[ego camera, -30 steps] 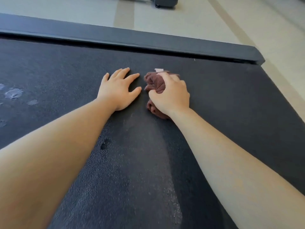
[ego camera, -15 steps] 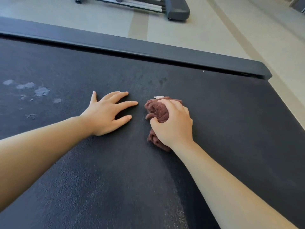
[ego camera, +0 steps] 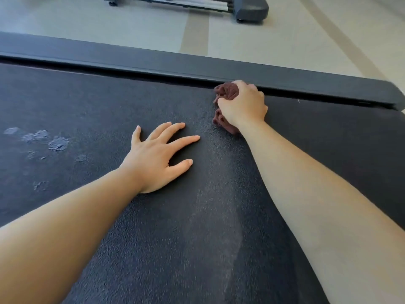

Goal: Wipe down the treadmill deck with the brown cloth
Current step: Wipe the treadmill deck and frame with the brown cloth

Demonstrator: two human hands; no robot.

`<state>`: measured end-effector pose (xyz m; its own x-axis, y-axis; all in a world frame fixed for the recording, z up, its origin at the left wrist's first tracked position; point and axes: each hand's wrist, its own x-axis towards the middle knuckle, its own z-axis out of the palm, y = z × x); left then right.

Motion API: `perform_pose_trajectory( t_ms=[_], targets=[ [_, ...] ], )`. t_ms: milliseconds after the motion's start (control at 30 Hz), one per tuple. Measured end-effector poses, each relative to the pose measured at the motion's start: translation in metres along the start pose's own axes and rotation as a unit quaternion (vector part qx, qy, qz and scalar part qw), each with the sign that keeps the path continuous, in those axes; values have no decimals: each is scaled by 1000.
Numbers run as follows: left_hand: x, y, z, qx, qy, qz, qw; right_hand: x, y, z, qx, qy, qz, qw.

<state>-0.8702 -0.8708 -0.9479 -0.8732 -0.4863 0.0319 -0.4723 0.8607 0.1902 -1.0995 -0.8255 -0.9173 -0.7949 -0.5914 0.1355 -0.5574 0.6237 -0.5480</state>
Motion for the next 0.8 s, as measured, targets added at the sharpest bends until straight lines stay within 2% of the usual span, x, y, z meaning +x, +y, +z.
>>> perform_pose_trajectory(
  t_ms=[100,233,400,467,633,800],
  targets=[
    [0,1,0,-7,-1,1,1000,-18,2,-6,-9,-18,-10,1000],
    [-1,2,-3,-17,-5,-3,1000,-87,6,-23,-3,-46,-36,998],
    [-18,5,-5,-49,42,-34,997,-189,20,-41,-3,-35,-74,997],
    [-27,0,-7,-33,33,-36,998,-213,24,-43,-16,-34,-87,996],
    [-24,-28,-18,39,-4,-62,997,-194,14,-35,-21,-32,-71,997],
    [-18,-54,-14,12,13,-124,992,-128,-6,-7,10,-16,-56,998]
  ],
)
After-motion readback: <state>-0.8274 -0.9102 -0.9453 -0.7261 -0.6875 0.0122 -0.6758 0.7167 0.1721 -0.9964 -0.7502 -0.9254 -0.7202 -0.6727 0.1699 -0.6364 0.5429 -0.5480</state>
